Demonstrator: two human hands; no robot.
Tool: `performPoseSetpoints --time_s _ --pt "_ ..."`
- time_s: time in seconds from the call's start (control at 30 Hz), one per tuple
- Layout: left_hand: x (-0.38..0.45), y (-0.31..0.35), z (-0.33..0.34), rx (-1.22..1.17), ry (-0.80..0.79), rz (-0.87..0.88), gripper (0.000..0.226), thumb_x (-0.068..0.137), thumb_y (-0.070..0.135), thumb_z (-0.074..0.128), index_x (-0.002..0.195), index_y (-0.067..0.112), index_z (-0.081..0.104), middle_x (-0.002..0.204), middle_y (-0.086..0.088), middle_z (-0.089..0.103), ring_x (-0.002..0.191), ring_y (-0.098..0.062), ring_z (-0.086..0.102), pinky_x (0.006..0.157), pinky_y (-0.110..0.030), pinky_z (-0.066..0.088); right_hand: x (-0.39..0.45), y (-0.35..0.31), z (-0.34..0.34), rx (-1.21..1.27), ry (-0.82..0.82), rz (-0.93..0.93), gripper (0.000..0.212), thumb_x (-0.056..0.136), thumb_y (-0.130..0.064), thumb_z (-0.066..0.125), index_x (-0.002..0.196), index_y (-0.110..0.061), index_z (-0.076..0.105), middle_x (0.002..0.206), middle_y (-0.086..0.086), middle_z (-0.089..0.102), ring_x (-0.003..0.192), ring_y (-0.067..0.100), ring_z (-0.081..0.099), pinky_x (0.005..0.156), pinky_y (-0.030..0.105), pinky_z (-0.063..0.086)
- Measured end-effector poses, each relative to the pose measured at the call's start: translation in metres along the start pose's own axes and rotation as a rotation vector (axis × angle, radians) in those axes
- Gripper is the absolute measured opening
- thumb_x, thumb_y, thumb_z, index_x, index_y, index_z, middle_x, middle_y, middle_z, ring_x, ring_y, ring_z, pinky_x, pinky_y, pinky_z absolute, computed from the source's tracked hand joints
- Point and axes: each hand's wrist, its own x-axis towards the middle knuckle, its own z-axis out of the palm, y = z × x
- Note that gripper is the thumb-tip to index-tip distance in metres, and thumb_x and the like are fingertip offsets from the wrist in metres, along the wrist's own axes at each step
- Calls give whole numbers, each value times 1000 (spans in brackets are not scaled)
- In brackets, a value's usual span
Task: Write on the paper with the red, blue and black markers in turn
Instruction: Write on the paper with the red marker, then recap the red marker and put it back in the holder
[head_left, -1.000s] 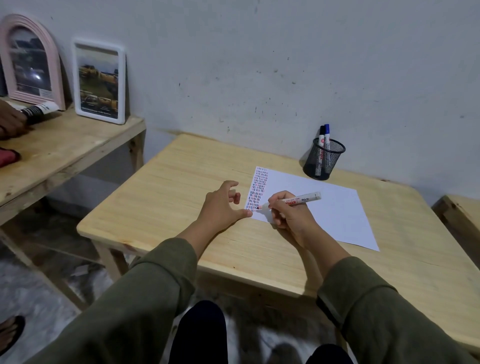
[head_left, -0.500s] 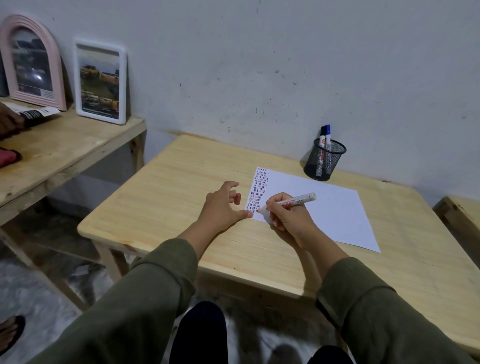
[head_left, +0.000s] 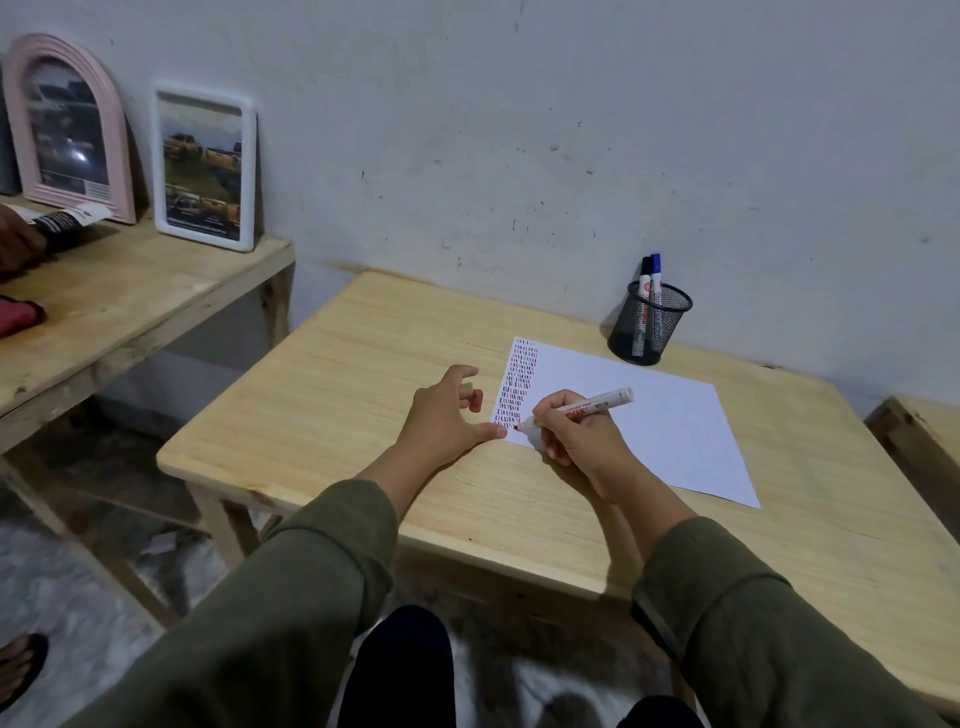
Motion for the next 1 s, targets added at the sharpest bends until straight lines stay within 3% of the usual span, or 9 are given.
performPoseSetpoints --time_s 0.17,0.3,0.43,0.5,0.57,0.63,0.73,0.87,1.0 --pt "1 -1 1 14 -4 0 83 62 31 85 133 22 43 101 3 67 106 -8 55 90 -17 31 2 2 0 31 2 -7 7 90 -2 50 88 -2 56 50 9 46 36 9 39 42 20 37" --pt "3 -4 2 4 28 19 49 76 27 74 122 24 57 96 5 67 100 -9 60 92 -17 39 3 2 -2 176 43 3 9 90 -1 50 83 -4 56 52 9 48 40 14 39 41 20 38" --pt "7 -2 4 -47 114 -12 20 86 12 63 104 15 70 94 -1 72 84 -9 63 68 6 38 -1 -1 -7 315 89 53 9 90 -7 51 84 -6 57 61 10 48 45 13 42 38 18 35" --pt "8 6 7 -165 168 -70 17 86 11 61 99 15 71 85 4 70 78 -11 65 67 0 46 -1 -4 -13 237 122 31 11 91 -11 52 84 -8 60 63 10 51 47 13 46 39 19 37" --pt "10 20 11 -297 223 -109 14 84 16 64 94 21 71 79 10 70 75 -10 69 75 -21 57 0 -9 -20 194 133 -23 10 90 -10 52 85 -11 61 63 10 54 48 14 48 44 21 38" --pt "12 37 16 -404 231 -126 13 83 21 65 94 27 70 81 9 73 78 -10 70 75 -32 59 0 -17 -26 211 140 -71 11 89 -6 51 87 -12 60 61 9 55 50 16 49 48 24 38" --pt "17 68 20 -570 192 -145 13 80 24 66 92 29 68 88 2 74 80 -15 65 71 -33 54 -3 -33 -35 215 150 -133 11 88 -4 53 85 -12 59 62 9 54 50 15 50 51 25 37" --pt "22 97 24 -616 141 -116 8 84 25 61 80 30 66 84 6 72 82 -12 63 62 -24 45 -8 -53 -47 241 165 -200 13 87 -2 54 82 -13 59 62 9 54 53 17 51 53 27 37" --pt "27 114 30 -691 84 -136 5 88 24 61 85 26 65 81 7 71 80 -12 62 59 -22 40 -12 -64 -59 240 171 -236 11 88 -4 54 84 -12 60 63 9 54 52 15 51 51 23 40"
